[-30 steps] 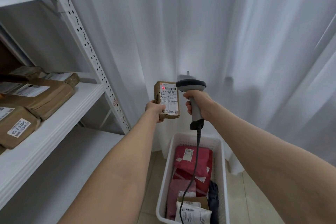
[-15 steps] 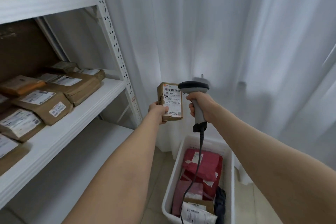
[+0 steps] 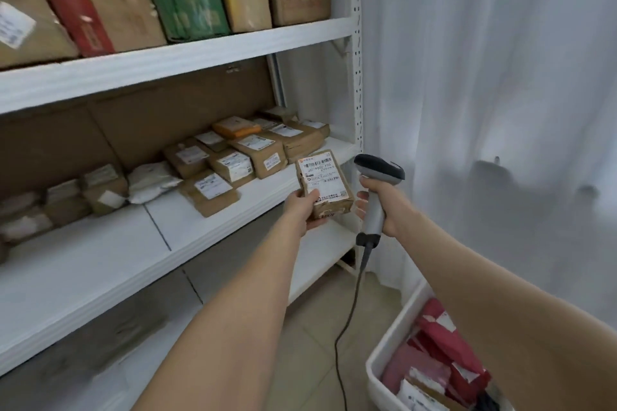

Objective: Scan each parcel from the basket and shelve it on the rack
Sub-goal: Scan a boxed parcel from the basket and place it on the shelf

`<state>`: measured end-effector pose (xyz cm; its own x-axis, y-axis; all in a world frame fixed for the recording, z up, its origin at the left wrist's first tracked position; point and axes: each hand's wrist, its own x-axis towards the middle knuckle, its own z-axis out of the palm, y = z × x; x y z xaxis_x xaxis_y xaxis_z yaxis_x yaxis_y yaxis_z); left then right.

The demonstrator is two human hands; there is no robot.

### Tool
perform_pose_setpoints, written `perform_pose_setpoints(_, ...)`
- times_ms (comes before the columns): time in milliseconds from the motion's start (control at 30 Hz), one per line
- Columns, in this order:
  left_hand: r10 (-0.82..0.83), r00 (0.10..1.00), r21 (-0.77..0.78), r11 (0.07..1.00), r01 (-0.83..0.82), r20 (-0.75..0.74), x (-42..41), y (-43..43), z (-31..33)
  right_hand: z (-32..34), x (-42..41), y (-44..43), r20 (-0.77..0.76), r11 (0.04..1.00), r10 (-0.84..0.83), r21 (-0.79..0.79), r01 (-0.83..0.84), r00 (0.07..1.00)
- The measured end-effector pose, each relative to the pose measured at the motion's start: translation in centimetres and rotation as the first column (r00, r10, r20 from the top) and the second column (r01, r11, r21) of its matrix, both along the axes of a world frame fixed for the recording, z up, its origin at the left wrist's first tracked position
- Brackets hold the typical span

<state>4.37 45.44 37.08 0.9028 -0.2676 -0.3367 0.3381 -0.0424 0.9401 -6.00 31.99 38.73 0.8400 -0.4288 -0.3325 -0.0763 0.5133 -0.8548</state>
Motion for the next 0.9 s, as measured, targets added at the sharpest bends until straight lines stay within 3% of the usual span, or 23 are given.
perform_pose_setpoints(167, 0.201, 0.979, -0.058, 0.978, -0.198, 0.044, 2.1, 10.2, 2.0, 1.1, 4.5, 9.0, 0.052, 0.988, 0.152, 0.019, -0.153, 0.987)
perform_pose_setpoints(433, 0.413, 0.911, -0.026, 0.911, -0.412, 0.026, 8.6, 23.2, 1.8, 1.2, 13.4, 20.6, -0.010, 0.948, 0.319, 0.001, -0.319, 0.948)
perform_pose_setpoints(633, 0.455, 0.889, 0.071, 0.889, -0.452, -0.043, 16.6, 28.7, -0.7, -0.6, 21.6, 25.2, -0.064, 0.952, 0.305, 0.005, -0.305, 0.950)
perform_pose_setpoints(900, 0.447, 0.884, 0.111, 0.894, -0.434, -0.135, 24.9, 29.9, -3.7, -3.1, 29.4, 26.4, -0.149, 0.969, 0.240, -0.020, -0.245, 0.959)
